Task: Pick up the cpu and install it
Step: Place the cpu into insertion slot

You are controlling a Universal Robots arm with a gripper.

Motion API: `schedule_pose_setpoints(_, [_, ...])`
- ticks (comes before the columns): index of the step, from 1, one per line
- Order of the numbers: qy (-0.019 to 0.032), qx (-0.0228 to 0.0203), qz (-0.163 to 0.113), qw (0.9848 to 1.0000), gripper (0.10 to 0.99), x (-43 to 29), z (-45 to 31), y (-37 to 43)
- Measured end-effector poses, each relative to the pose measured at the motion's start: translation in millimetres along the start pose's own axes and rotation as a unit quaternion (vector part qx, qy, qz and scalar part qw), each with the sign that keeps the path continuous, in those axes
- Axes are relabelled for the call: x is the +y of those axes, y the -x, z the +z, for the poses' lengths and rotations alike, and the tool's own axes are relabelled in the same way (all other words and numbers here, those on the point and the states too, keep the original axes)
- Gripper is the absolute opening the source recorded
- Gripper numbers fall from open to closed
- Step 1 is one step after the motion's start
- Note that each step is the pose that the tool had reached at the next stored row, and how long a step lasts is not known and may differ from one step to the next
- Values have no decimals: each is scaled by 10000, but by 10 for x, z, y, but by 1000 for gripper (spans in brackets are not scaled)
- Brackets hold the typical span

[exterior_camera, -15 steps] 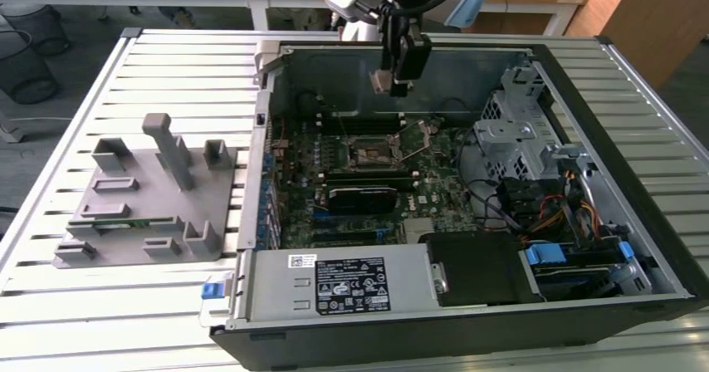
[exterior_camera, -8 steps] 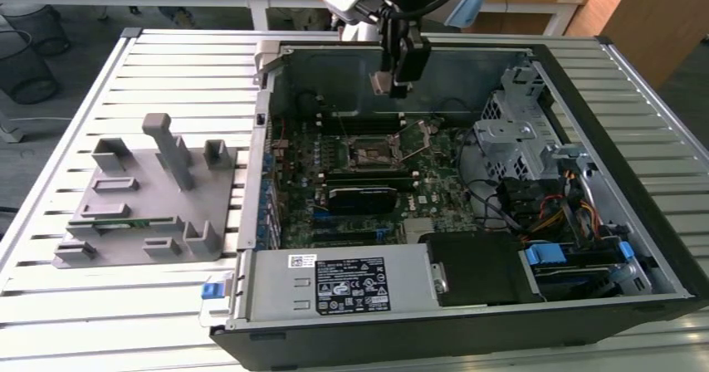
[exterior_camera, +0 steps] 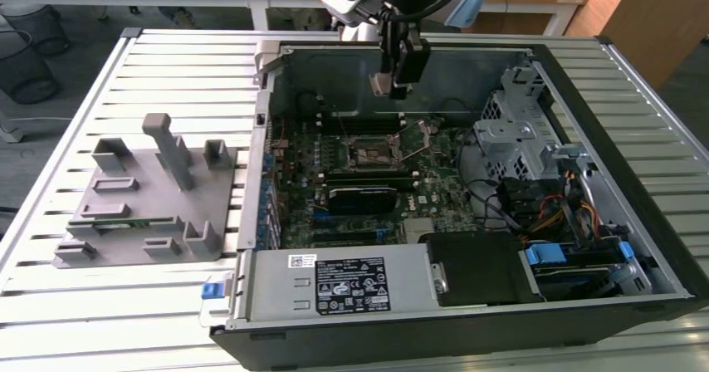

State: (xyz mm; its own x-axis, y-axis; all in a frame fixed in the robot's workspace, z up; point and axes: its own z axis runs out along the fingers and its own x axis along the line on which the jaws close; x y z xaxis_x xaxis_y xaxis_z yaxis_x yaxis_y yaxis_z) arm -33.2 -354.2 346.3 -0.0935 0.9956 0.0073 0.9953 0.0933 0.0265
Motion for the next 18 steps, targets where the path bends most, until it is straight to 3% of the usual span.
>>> schedule_pose_setpoints(18, [0,0,0,10000,541,-1,53,0])
